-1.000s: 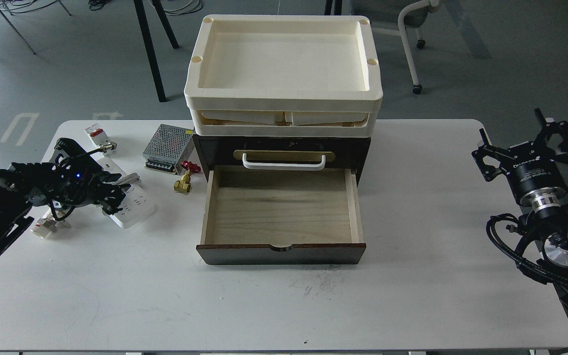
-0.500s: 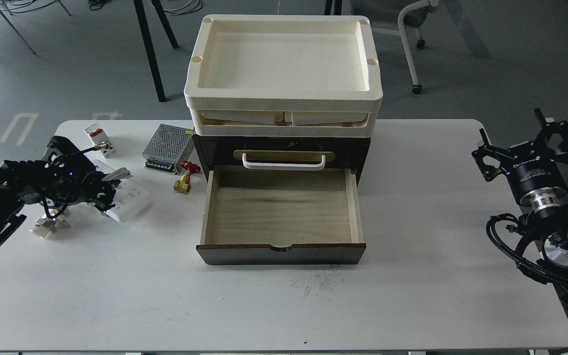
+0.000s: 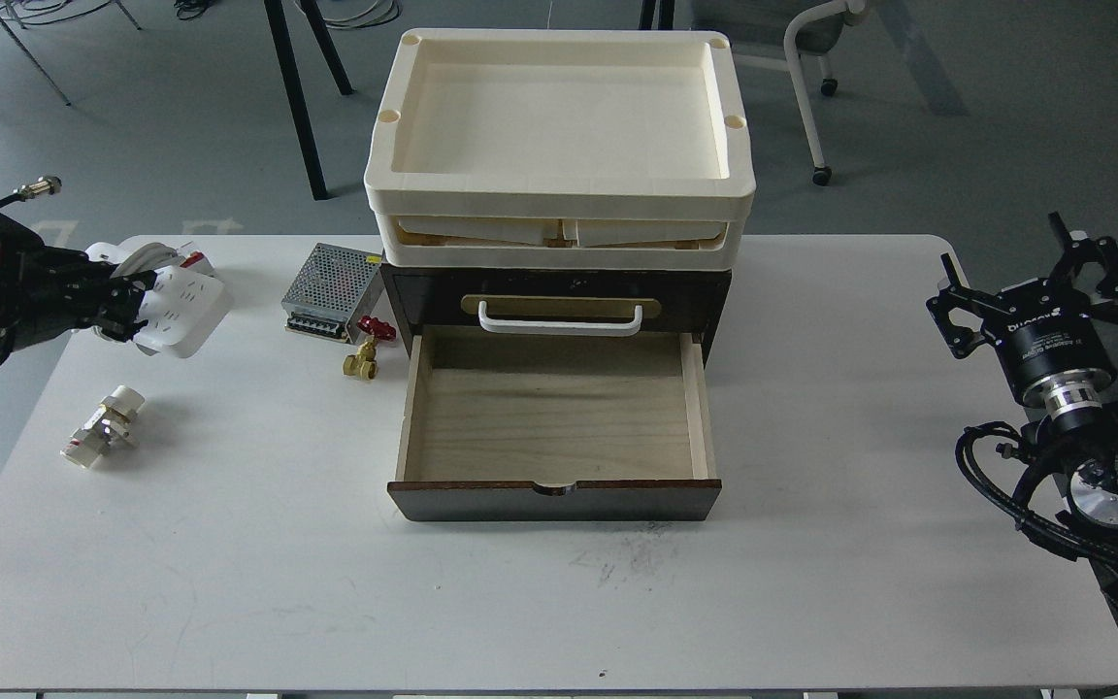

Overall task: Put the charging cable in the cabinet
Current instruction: 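Lift the white charger with its cable up above the cabinet, then lower the held charger down into the open wooden drawer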

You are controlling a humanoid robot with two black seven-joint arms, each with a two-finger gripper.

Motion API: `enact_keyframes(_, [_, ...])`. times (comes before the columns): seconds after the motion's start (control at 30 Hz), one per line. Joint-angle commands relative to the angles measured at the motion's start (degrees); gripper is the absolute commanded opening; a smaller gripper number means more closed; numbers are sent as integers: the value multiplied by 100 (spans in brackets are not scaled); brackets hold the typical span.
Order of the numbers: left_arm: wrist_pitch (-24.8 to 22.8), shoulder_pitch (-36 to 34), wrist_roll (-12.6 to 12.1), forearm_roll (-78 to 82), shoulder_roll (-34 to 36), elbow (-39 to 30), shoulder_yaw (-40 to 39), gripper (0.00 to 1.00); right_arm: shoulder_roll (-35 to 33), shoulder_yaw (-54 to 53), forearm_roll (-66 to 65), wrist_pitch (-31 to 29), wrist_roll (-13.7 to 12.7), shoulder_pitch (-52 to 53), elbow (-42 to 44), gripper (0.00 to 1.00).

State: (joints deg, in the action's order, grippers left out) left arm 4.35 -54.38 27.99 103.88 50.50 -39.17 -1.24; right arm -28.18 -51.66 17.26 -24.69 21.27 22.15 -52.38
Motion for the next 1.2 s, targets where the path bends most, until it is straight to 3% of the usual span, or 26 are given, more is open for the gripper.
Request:
enact_keyframes(0.0, [-83,-318,1,-105,722,-897,-16,7,5,-2,-3,0,0,0,-9,100])
enact_keyframes(0.17, [-179,-915,1,-113,1452,-1776,-191,7,5,-2,-12,0,0,0,-9,100])
enact_keyframes(0.37, [-864,-1907,1,-87,1858,-3226,-447,8,5,-2,-12,0,0,0,-9,100])
enact_keyframes(0.53, [-1672,-2962,1,-52,1657,-4571,-447,8,-3,-2,-12,0,0,0,-9,100])
enact_keyframes(0.7, [-2121,-3640,-56,-34,594,-5188,-438,8,-3,-2,-12,0,0,0,-9,100])
enact_keyframes(0.83, [-2736,-4132,-407,-34,-161,-5206,-438,8,-3,-11,-12,0,0,0,-9,100])
enact_keyframes(0.97, [-2922,-4160,-732,-34,-830,-5285,-430,8,5,-11,-12,0,9,0,-9,100])
enact_keyframes(1.17, [-3235,-3704,-1629,-34,-1253,-6190,-394,9,-3,-2,-12,0,149,-9,-9,100])
